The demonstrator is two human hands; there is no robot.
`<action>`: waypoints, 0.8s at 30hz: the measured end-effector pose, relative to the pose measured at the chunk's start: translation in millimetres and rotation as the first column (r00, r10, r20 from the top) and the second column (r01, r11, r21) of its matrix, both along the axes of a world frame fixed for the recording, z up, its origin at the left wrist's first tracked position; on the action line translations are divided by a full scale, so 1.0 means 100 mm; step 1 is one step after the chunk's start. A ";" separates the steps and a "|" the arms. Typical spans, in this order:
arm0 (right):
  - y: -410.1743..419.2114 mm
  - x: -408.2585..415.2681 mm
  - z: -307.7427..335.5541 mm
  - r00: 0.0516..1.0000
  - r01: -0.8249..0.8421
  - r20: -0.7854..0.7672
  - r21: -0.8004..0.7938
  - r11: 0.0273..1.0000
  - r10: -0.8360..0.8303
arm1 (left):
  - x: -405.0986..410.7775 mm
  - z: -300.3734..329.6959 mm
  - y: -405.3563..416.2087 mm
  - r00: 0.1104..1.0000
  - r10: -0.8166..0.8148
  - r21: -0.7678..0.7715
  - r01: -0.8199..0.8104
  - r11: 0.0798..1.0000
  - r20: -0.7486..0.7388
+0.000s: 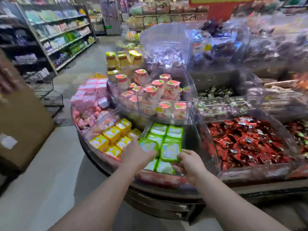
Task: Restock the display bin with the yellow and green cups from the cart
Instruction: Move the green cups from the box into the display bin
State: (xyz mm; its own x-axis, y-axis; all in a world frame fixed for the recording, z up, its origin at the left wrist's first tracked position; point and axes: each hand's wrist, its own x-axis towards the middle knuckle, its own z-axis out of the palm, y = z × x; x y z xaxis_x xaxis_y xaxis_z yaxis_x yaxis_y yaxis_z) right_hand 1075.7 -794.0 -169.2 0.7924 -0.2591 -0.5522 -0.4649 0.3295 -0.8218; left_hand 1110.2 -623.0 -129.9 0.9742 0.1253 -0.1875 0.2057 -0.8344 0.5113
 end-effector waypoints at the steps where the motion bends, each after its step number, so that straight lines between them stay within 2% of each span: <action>1: 0.05 0.00 -0.02 0.999 0.004 -0.042 -0.032 0.999 -0.005 | 0.03 -0.08 0.06 0.999 -0.027 0.085 0.026 0.996 0.017; 3: 0.13 -0.01 -0.07 0.994 0.012 -0.108 -0.083 0.997 -0.021 | 0.06 -0.26 0.13 0.996 -0.081 0.171 0.074 0.983 0.036; 10: 0.20 0.03 -0.16 0.974 -0.012 -0.224 -0.154 0.988 -0.023 | 0.08 -0.64 0.05 0.983 -0.165 0.238 0.142 0.961 0.078; 14: 0.20 0.06 -0.05 0.964 -0.114 -0.259 -0.174 0.978 0.066 | 0.08 -0.75 0.13 0.970 -0.229 0.203 0.208 0.957 0.083; 19: 0.18 0.06 -0.10 0.947 -0.212 -0.305 -0.358 0.909 0.101 | 0.14 -0.77 0.29 0.919 -0.370 0.049 0.367 0.929 0.137; 21: 0.16 0.05 -0.12 0.943 -0.233 -0.315 -0.392 0.890 0.108 | 0.16 -0.77 0.37 0.881 -0.465 0.061 0.461 0.885 0.091; 24: 0.21 0.02 -0.10 0.942 -0.243 -0.314 -0.400 0.884 0.117 | 0.21 -0.79 0.45 0.858 -0.509 0.109 0.501 0.858 0.062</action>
State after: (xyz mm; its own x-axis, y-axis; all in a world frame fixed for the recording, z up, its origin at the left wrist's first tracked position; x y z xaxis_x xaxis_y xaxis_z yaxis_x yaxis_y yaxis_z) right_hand 1077.4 -772.8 -179.4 0.6817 -0.3866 -0.6211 -0.7081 -0.1351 -0.6931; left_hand 1130.9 -577.9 -208.4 0.9195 -0.3769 -0.1116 -0.2974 -0.8527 0.4295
